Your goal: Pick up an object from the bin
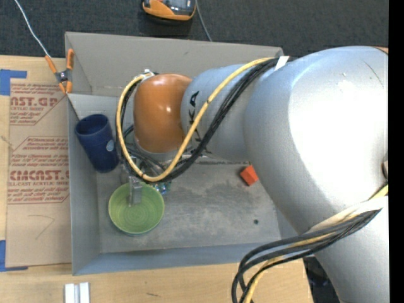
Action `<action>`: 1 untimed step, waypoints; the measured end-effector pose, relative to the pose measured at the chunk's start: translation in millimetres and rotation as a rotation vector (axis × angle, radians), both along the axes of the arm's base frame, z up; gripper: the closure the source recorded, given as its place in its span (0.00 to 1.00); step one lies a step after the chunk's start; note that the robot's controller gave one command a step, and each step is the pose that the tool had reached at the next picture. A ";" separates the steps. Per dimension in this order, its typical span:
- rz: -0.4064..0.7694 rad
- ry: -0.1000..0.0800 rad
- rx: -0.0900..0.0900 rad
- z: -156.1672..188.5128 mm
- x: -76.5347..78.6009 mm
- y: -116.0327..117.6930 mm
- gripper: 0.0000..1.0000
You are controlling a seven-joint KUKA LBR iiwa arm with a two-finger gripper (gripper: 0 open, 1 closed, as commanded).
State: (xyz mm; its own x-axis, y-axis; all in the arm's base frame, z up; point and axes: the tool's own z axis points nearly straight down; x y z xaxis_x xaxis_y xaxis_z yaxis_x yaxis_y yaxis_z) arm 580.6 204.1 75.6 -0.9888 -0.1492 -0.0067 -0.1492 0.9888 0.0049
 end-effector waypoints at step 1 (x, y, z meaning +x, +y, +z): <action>0.120 -0.007 0.000 50.2 2.3 -13.0 1.00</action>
Offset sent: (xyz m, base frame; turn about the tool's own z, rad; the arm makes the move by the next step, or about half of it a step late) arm 0.0010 -0.0135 0.0483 -0.1195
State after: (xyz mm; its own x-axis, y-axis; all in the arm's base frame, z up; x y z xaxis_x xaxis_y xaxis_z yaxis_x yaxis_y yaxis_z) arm 582.9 191.1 125.8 -0.9637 -0.2667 -0.0132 -0.2668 0.9638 0.0037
